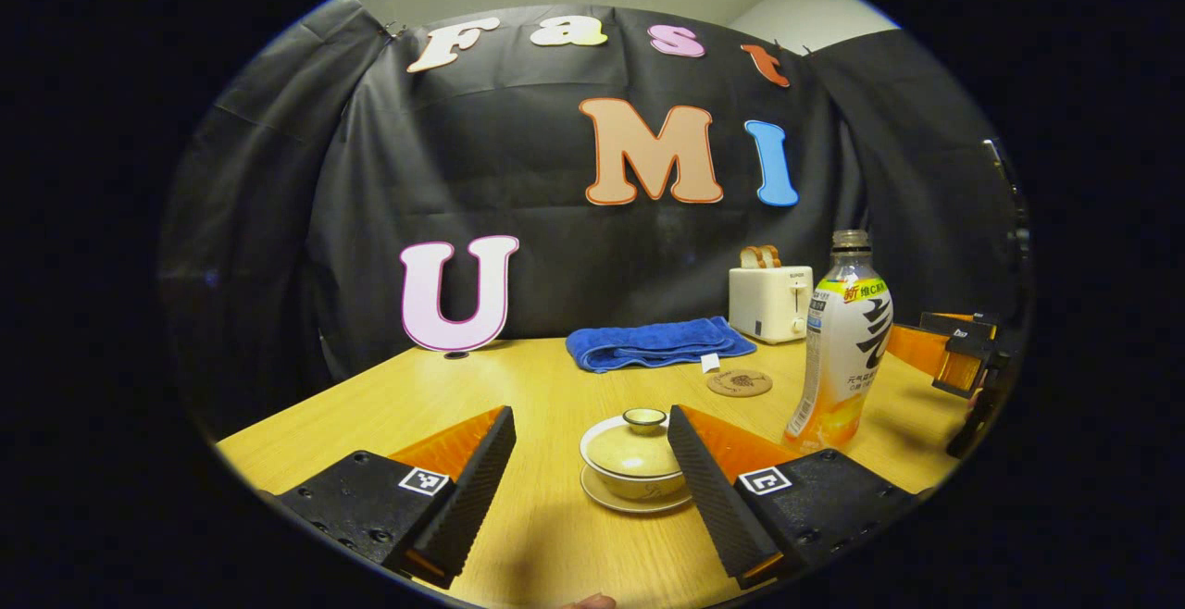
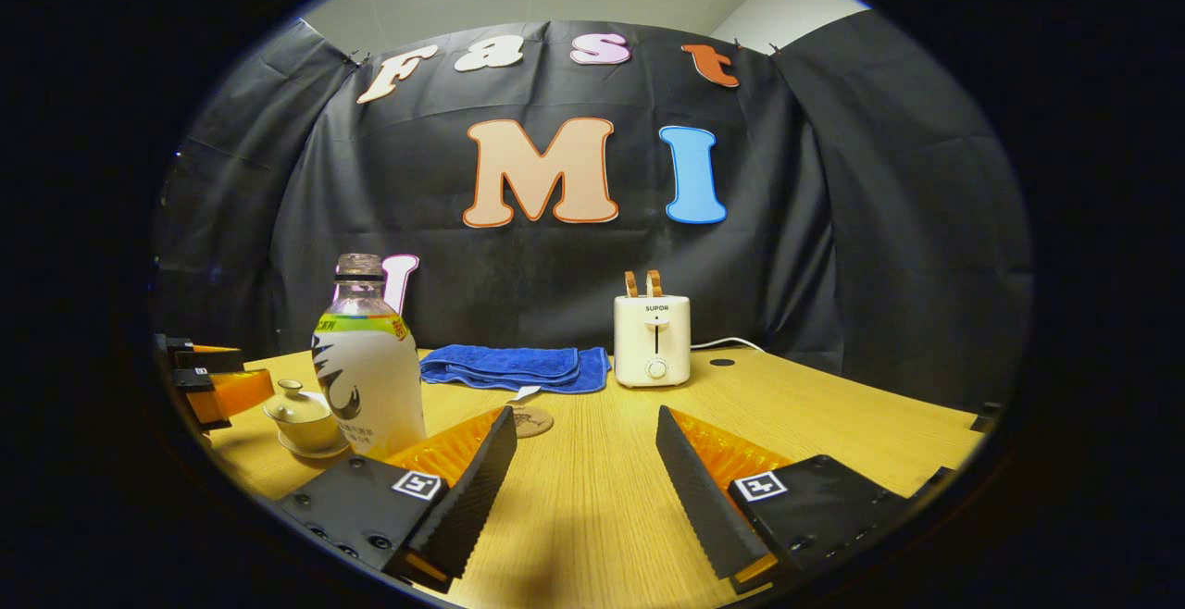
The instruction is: Open the teacup lid with one hand, grasp the water bottle and pour water into the teacup with the other hand; after pouring, place the water bottle on the coaster and then close the teacup lid.
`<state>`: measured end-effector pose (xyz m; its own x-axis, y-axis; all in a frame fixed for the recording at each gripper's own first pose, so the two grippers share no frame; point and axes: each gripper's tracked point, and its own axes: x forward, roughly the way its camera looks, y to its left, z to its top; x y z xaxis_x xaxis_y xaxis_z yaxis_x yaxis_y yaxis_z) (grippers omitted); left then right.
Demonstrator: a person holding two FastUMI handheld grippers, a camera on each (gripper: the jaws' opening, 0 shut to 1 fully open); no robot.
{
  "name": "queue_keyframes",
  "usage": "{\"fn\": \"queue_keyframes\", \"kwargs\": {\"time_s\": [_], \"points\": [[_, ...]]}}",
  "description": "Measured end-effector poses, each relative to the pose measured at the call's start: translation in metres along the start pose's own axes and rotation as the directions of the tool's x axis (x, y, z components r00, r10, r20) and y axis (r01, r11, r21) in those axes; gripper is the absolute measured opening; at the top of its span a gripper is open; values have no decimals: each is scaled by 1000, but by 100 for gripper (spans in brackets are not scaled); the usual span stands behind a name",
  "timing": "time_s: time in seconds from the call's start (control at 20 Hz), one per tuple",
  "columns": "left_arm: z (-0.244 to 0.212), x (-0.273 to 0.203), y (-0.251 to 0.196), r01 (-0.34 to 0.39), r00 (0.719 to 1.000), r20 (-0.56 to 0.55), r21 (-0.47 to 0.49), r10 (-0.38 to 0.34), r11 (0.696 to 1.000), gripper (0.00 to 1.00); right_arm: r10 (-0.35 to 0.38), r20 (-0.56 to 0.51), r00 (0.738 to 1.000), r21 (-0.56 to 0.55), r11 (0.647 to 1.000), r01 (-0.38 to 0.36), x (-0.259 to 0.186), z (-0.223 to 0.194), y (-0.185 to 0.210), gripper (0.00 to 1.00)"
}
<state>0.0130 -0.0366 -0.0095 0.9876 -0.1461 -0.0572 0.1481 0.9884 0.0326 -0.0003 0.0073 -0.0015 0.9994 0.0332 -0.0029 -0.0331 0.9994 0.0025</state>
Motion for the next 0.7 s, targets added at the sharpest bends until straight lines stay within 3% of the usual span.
{"fn": "queue_keyframes", "kwargs": {"time_s": [0.45, 0.7], "points": [[5, 24, -12, 41, 999, -19, 45, -41, 998, 96, 6, -1, 1000, 0, 1000, -6, 0, 1, 1, 98], [2, 34, -23, 73, 996, -54, 62, -70, 995, 83, 6, 0, 1000, 0, 1000, -6, 0, 0, 1, 98]]}}
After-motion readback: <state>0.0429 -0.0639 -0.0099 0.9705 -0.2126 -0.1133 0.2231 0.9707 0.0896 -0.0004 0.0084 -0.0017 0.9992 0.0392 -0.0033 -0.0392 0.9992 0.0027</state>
